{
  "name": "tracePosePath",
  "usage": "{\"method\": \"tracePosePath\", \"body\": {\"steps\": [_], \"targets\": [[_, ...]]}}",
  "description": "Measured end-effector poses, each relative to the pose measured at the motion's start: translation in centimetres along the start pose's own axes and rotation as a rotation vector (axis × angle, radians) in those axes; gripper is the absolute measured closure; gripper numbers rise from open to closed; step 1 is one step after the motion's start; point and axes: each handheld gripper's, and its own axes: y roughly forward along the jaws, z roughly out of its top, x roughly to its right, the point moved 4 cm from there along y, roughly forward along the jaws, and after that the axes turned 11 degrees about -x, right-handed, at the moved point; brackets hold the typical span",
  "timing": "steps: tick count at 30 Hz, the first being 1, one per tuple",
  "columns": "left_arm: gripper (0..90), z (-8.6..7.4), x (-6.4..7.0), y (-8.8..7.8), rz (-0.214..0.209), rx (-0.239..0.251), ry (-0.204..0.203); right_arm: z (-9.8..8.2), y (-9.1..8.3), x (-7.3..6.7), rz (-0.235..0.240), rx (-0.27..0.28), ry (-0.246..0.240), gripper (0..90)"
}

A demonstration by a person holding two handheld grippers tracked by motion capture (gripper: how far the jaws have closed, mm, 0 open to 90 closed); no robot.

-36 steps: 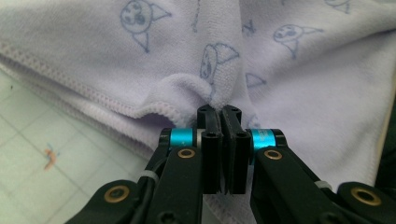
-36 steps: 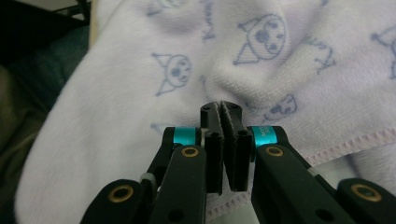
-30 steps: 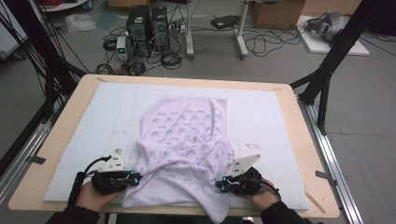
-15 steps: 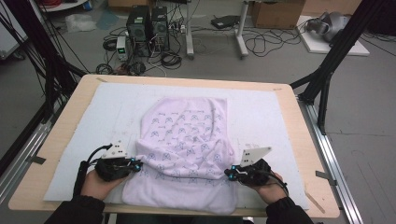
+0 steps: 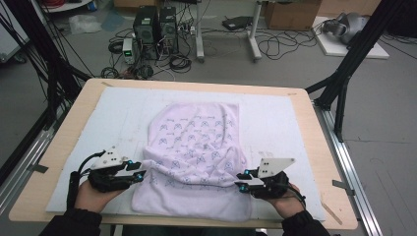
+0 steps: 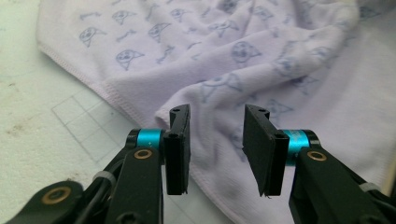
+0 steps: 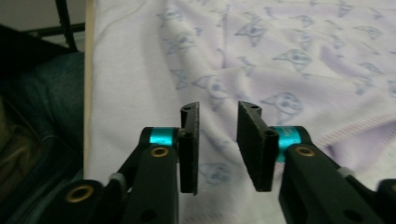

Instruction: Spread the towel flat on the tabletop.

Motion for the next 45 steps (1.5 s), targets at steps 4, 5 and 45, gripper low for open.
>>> {"method": "tracePosePath", "body": {"steps": [4, 5, 45], "targets": [[60.9, -0.1, 1.4, 1.2, -0.058, -0.018, 0.046, 0.1, 1.8, -0.6, 0.032, -0.029, -0.018, 59.9], [60.9, -0.1, 1.7, 1.7, -0.074, -0.028, 0.058, 0.1, 2.2, -0.7, 0.041, -0.038, -0.022, 59.3], [59.4, -1.1, 3.0, 4.4, -0.119, -0.146, 0.110, -0.5, 3.4, -0.1, 0.046, -0.133, -0.030, 56.5]]}}
